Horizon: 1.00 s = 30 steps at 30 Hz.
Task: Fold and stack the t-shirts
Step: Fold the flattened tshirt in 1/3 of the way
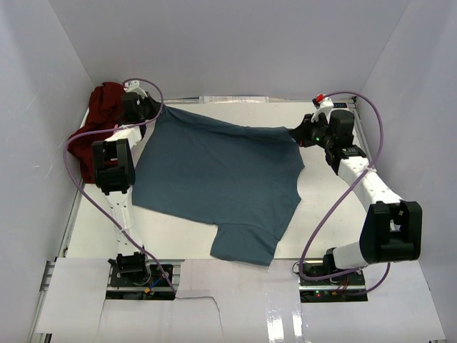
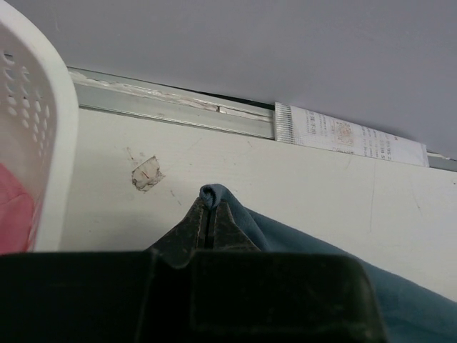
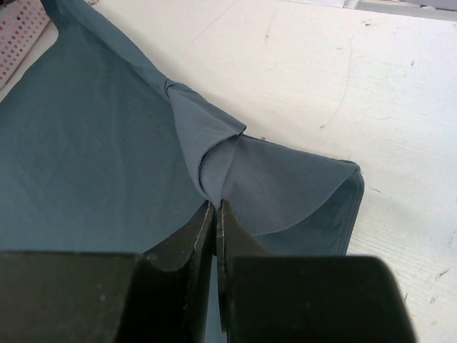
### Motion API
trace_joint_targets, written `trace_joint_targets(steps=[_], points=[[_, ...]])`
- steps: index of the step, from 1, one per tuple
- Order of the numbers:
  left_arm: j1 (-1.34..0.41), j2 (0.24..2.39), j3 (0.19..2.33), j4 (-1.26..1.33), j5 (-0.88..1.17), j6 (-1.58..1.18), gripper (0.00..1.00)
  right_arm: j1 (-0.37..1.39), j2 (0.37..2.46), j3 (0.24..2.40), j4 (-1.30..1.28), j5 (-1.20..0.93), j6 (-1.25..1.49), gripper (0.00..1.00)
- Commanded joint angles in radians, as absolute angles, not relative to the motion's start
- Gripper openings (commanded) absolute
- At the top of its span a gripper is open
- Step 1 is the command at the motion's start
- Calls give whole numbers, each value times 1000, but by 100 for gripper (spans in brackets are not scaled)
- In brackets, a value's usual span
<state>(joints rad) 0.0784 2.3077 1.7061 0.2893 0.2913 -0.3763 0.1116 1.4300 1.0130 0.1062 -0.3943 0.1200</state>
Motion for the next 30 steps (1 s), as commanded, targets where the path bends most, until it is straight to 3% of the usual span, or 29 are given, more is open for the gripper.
trace_joint_targets(steps=[1,30], points=[[107,2203,1706,304,321,-402,0,121,1373,989,115,-390,100,8],[113,2010,1434,328,322,-371,0,213,1204,756,60,-331,115,8]])
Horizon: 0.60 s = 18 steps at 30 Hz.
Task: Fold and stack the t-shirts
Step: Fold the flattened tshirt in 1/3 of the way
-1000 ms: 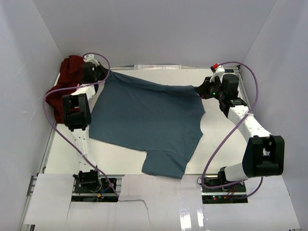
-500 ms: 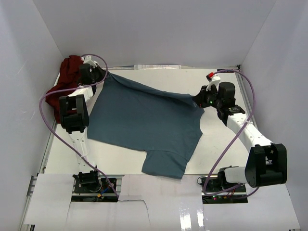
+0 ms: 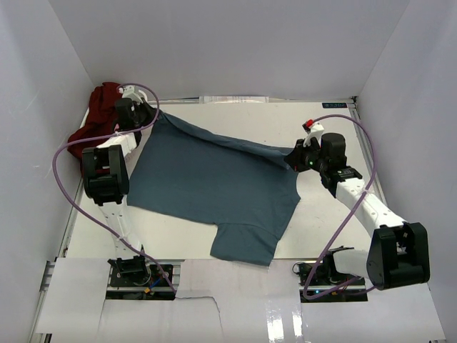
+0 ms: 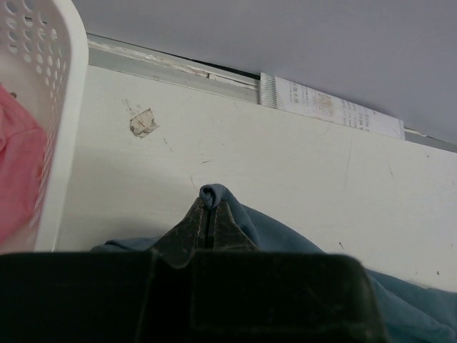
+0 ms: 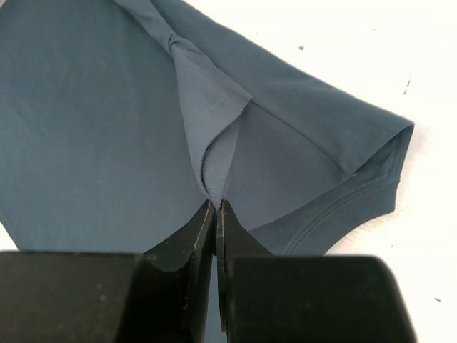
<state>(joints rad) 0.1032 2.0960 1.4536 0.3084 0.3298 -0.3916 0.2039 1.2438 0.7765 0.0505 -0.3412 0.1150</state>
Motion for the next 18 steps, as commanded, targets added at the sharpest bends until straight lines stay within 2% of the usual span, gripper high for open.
trace_joint_targets(steps=[1,18], points=[[115,2006,1422,328,322,-368,0,213,1201,750,58,-330,115,8],[147,1956,1330,308,321,-299,0,248,1154,603,51,-333,158,8]])
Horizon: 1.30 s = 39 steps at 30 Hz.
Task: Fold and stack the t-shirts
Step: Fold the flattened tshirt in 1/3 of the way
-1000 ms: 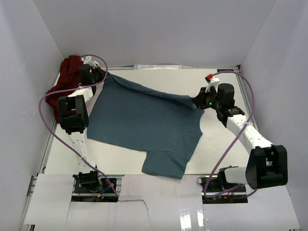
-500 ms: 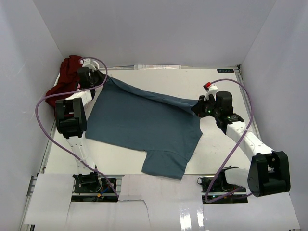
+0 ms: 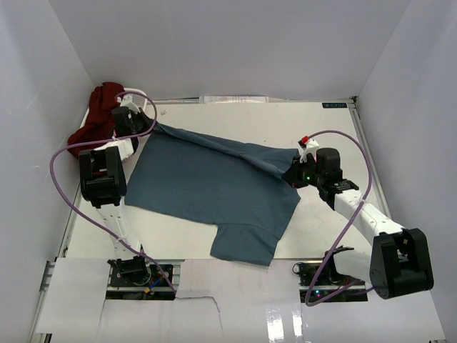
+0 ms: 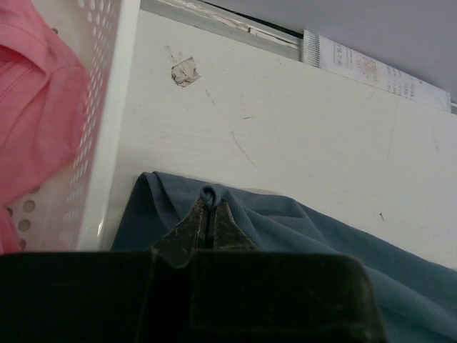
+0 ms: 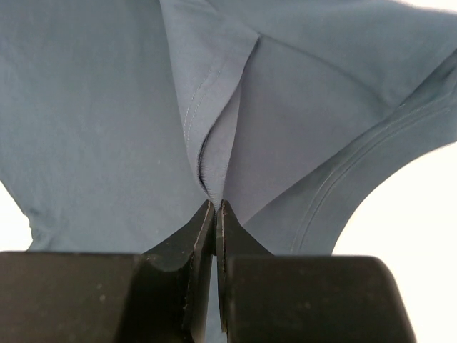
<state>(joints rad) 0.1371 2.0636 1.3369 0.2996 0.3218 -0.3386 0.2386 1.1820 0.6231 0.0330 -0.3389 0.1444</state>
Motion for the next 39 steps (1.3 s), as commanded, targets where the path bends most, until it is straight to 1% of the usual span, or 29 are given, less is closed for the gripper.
trace_joint_targets(steps=[1,10,12,13,14,15,17,18,20,21,25,27,28,31,32,36,38,39], points=[[149,1954,1330,307,321,-288,0,256,1152,586,52,-334,163,8],[156,1951,1318,267,308,-296,0,299,1127,494,66,-318,195,8],[156,1954,1319,236,308,-293,5,307,1135,485,64,-316,202,8],[156,1956,1318,229,307,-293,10,313,1138,483,64,-316,206,9],[158,1957,1318,210,305,-288,24,316,1147,482,58,-316,206,12],[156,1959,1319,196,287,-287,36,316,1152,485,55,-314,207,20],[156,1957,1316,164,241,-296,56,321,1166,489,48,-308,209,32],[156,1948,1309,160,206,-298,68,322,1167,495,41,-302,212,42],[158,1930,1286,158,169,-295,86,325,1166,499,41,-287,215,51],[156,1921,1278,158,151,-293,98,327,1166,503,34,-279,216,55],[156,1852,1255,164,80,-290,98,327,1157,541,11,-209,225,57],[156,1819,1221,213,80,-295,98,327,1158,561,8,-154,229,57],[156,1807,1210,257,95,-293,98,327,1170,587,11,-128,229,57],[147,1808,1244,261,190,-285,98,327,1238,649,3,-106,232,57],[143,1827,1259,259,251,-281,98,327,1261,694,2,-97,236,57],[104,1891,1327,244,368,-241,98,321,1377,822,-43,-75,262,57],[83,1923,1373,209,393,-230,98,319,1449,868,-52,-75,273,55],[78,1962,1387,196,420,-229,96,319,1472,915,-64,-75,281,51]])
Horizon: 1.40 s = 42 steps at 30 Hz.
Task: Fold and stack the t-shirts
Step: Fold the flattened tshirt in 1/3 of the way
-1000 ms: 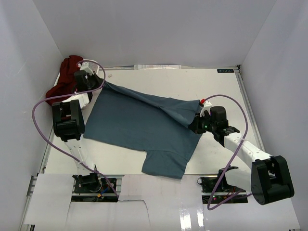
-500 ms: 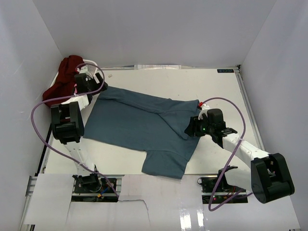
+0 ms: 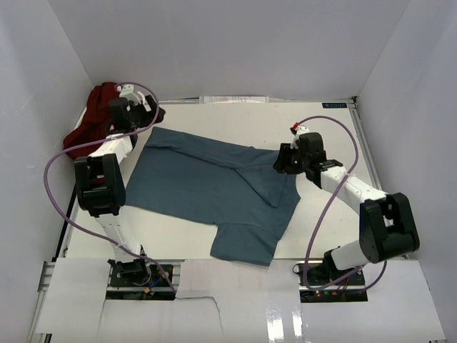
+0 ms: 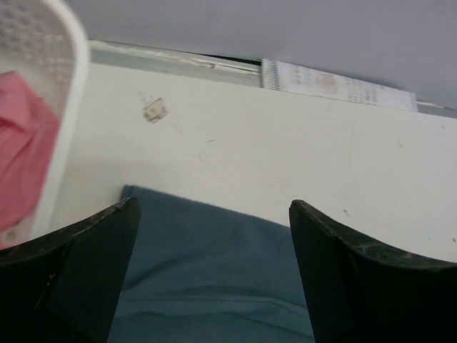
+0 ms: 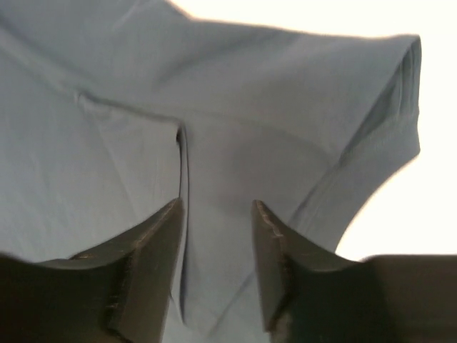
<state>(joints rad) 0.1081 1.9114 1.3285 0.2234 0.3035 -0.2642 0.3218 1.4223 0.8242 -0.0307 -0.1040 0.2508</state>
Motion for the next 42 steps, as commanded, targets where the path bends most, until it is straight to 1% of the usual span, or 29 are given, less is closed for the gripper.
trace_joint_targets(steps=[1,2,3,4,5,8,12,15,19,20,22,23,24,27,30,32,35,40,42], points=[[72,1983,1420,177,434,-230,94,319,1517,936,-71,-80,282,48],[69,2005,1437,164,454,-233,90,319,1540,957,-78,-77,282,44],[69,2029,1456,152,475,-241,72,319,1558,992,-89,-72,285,36],[71,2078,1479,121,520,-248,61,318,1590,1008,-90,-68,287,34],[68,2101,1521,108,537,-259,56,319,1604,1021,-95,-58,287,34],[57,2160,1551,83,561,-282,56,319,1657,1074,-129,-37,288,34],[38,2190,1580,19,512,-253,58,319,1709,1115,-178,-14,291,34],[28,2201,1580,-37,499,-239,55,318,1739,1124,-198,-5,295,34],[20,2181,1549,-48,479,-224,53,319,1764,1126,-199,-3,301,34],[18,2177,1546,-49,466,-218,52,318,1770,1127,-199,-3,302,32],[17,2181,1555,-75,459,-209,49,318,1796,1134,-201,-3,304,24],[17,2186,1562,-87,453,-204,46,318,1807,1138,-207,-3,305,15],[17,2190,1563,-98,446,-204,43,316,1818,1150,-212,-3,305,11],[17,2174,1540,-118,411,-213,39,310,1873,1166,-215,-5,313,8],[17,2155,1503,-118,377,-216,39,301,1910,1189,-215,-3,318,8],[17,2141,1487,-115,322,-218,44,293,1950,1227,-224,-3,322,8],[17,2135,1482,-107,276,-236,47,276,1997,1276,-245,26,324,8],[17,2126,1470,-86,233,-323,49,207,2071,1376,-271,11,316,8],[17,2120,1457,-74,226,-345,50,173,2110,1425,-288,-32,305,8]])
